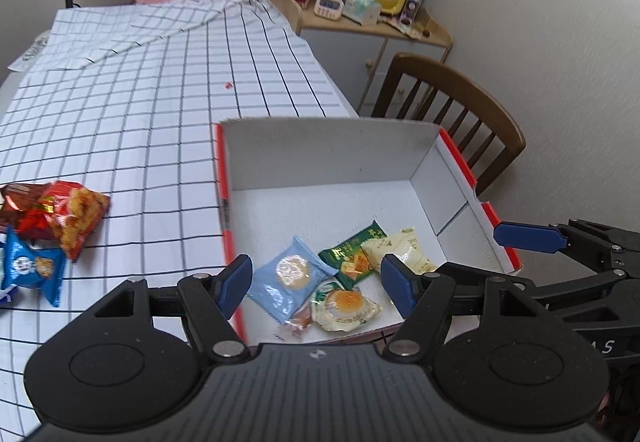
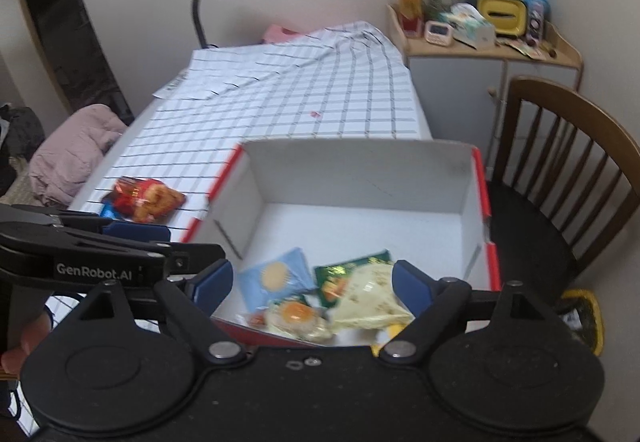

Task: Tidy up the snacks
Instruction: 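Withdraw both tools from the box back toward the remaining snacks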

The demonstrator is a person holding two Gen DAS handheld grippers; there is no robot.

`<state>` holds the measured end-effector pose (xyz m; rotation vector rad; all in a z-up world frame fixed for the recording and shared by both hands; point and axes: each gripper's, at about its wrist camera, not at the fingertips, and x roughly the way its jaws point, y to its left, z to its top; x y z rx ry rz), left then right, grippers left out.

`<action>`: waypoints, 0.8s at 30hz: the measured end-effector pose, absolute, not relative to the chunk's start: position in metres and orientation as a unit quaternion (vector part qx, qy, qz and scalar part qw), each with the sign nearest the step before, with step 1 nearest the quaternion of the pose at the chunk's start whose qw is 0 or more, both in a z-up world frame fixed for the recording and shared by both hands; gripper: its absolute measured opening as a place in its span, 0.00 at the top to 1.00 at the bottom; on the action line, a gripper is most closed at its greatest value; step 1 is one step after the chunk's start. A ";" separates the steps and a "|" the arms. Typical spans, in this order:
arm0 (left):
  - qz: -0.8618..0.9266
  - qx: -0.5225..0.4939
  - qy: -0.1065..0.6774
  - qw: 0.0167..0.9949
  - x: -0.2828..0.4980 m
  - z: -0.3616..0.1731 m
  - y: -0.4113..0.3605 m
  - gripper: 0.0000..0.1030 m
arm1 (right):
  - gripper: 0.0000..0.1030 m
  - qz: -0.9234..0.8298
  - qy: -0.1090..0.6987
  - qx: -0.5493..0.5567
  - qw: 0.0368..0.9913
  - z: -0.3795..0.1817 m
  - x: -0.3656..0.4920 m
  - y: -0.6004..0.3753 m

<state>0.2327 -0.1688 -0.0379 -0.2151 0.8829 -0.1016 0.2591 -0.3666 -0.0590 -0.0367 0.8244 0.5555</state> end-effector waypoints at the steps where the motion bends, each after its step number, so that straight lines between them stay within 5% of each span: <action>1: -0.048 -0.105 0.422 0.899 0.229 -0.036 -0.164 0.28 | 0.16 0.271 0.392 -0.018 0.879 -0.056 0.256 -0.363; 24: 0.030 -0.120 0.372 0.920 0.158 -0.031 -0.005 0.14 | 0.02 0.329 0.367 -0.026 0.870 -0.050 0.216 -0.218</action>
